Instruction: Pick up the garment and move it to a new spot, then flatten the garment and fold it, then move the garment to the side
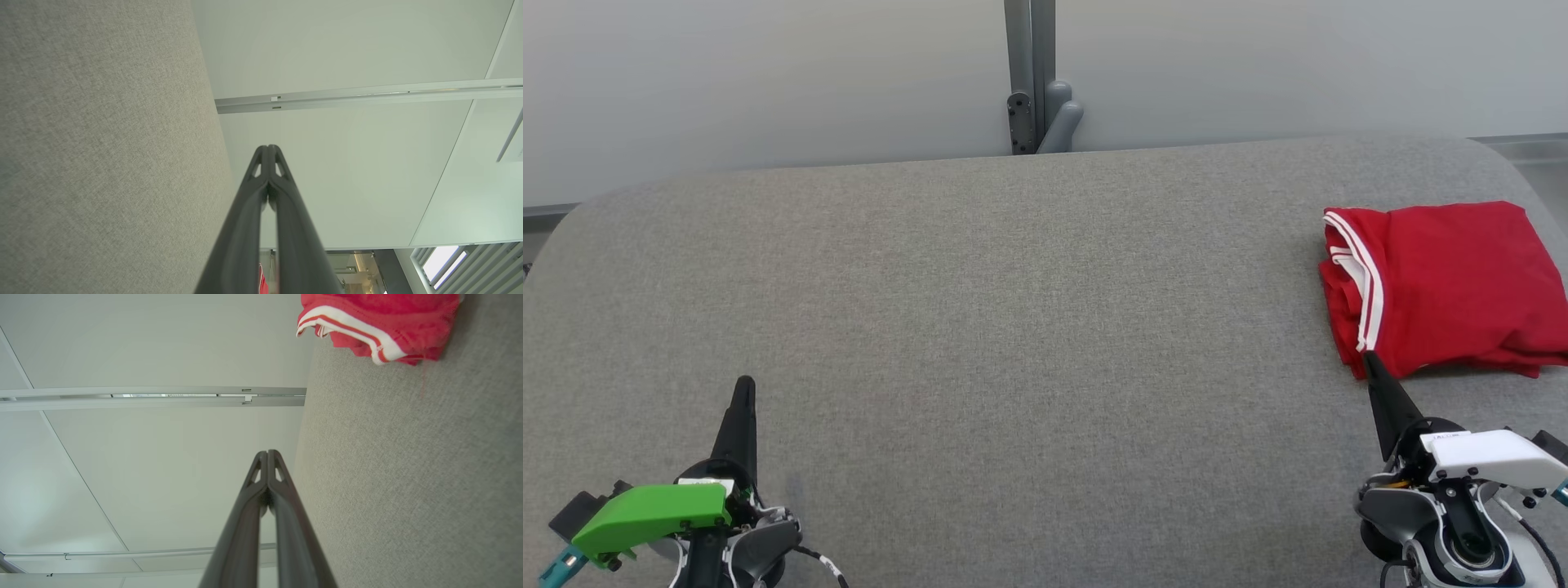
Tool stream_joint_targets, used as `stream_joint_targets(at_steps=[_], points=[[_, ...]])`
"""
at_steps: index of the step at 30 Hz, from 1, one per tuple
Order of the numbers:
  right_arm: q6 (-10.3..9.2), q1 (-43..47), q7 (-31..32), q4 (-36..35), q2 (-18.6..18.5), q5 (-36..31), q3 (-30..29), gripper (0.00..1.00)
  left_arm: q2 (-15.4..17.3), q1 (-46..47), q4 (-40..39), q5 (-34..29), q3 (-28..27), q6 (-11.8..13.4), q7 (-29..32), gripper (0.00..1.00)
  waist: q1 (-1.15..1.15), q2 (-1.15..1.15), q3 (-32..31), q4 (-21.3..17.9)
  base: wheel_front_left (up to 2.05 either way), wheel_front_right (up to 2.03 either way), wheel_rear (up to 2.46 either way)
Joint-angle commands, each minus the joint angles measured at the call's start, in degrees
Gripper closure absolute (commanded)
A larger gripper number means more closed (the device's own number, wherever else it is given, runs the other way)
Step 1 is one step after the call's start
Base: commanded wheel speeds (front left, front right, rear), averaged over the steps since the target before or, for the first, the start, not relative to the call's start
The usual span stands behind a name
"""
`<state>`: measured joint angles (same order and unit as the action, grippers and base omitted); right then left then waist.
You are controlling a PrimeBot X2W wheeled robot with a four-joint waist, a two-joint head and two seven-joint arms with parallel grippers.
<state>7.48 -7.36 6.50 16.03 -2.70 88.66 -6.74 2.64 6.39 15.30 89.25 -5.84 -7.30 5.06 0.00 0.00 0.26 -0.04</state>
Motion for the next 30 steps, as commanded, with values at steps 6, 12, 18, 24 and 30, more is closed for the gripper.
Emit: stream_joint_targets(at_steps=[6,12,18,24,30], points=[[0.02,-0.6,0.9,-0.7,-0.3,3.5,-0.5,1.00,0.4,1.1,-0.6,3.2,-0.5,-0.3,0.9,1.00,0.00,0.00,-0.1,0.0,0.00,0.00,0.00],[0.02,-0.6,0.9,-0.7,-0.3,3.7,-0.5,1.00,0.4,1.0,-0.6,3.2,-0.5,-0.3,0.9,1.00,0.00,0.00,-0.1,0.0,0.00,0.00,0.00],[0.02,-0.6,0.9,-0.7,-0.3,3.7,-0.5,1.00,0.4,1.0,-0.6,3.2,-0.5,-0.3,0.9,1.00,0.00,0.00,-0.1,0.0,0.00,0.00,0.00],[0.02,-0.6,0.9,-0.7,-0.3,3.7,-0.5,1.00,0.4,1.0,-0.6,3.2,-0.5,-0.3,0.9,1.00,0.00,0.00,-0.1,0.0,0.00,0.00,0.00],[0.02,-0.6,0.9,-0.7,-0.3,3.7,-0.5,1.00,0.4,1.0,-0.6,3.2,-0.5,-0.3,0.9,1.00,0.00,0.00,-0.1,0.0,0.00,0.00,0.00]])
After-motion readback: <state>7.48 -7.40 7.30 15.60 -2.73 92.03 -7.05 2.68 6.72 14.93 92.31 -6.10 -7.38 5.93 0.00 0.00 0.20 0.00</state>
